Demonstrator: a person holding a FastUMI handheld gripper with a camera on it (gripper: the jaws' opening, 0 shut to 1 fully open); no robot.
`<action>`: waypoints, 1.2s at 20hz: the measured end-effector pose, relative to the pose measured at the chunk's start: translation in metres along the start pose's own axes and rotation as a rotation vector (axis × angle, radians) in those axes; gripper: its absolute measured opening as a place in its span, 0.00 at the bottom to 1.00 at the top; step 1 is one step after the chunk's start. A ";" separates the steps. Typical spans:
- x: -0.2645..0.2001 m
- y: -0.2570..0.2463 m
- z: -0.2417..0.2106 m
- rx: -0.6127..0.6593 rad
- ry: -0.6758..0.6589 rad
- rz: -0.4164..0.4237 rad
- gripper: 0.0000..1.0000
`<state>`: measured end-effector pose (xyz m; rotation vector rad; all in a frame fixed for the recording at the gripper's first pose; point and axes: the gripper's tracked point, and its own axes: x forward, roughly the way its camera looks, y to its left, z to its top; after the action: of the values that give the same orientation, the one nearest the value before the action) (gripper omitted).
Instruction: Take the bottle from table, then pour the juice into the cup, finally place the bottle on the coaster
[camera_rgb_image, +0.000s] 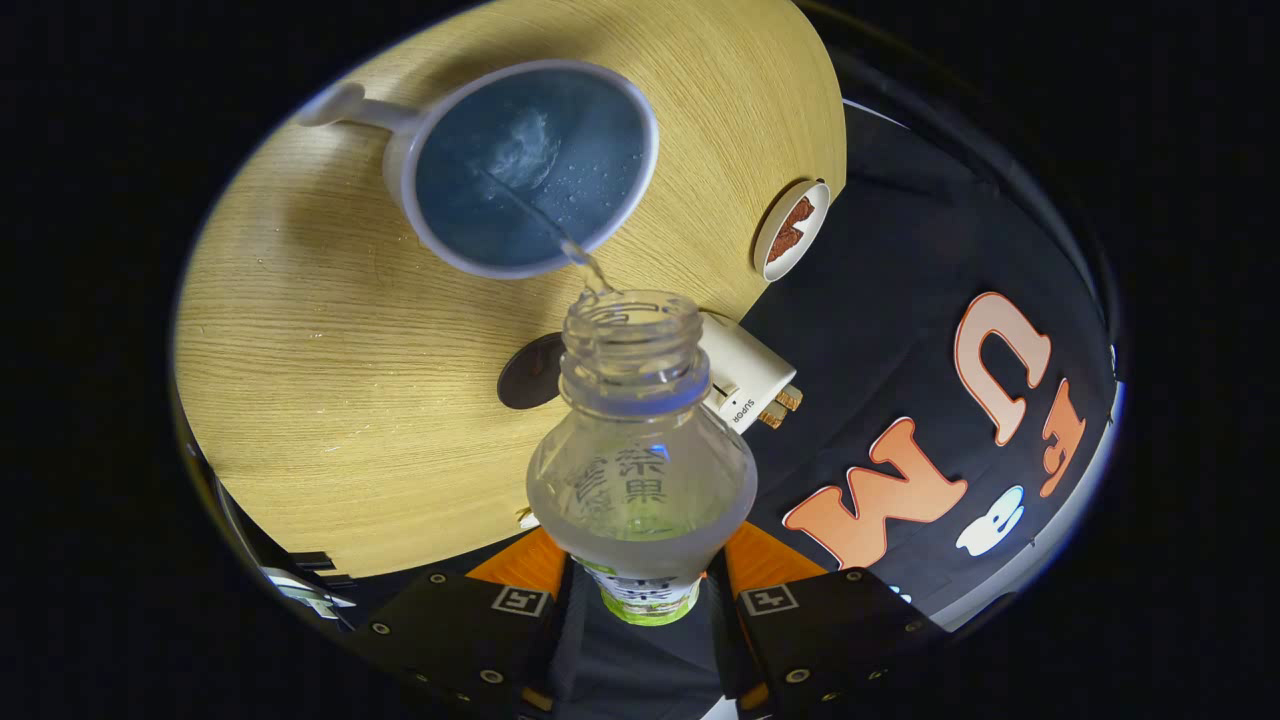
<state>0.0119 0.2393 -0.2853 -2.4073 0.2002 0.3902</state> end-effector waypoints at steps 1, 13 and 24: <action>0.000 -0.002 0.000 -0.009 -0.001 -0.001 0.55; -0.002 -0.009 -0.004 -0.051 -0.006 -0.004 0.55; -0.004 -0.025 -0.008 -0.073 -0.005 -0.019 0.55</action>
<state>0.0158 0.2538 -0.2629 -2.4777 0.1633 0.4013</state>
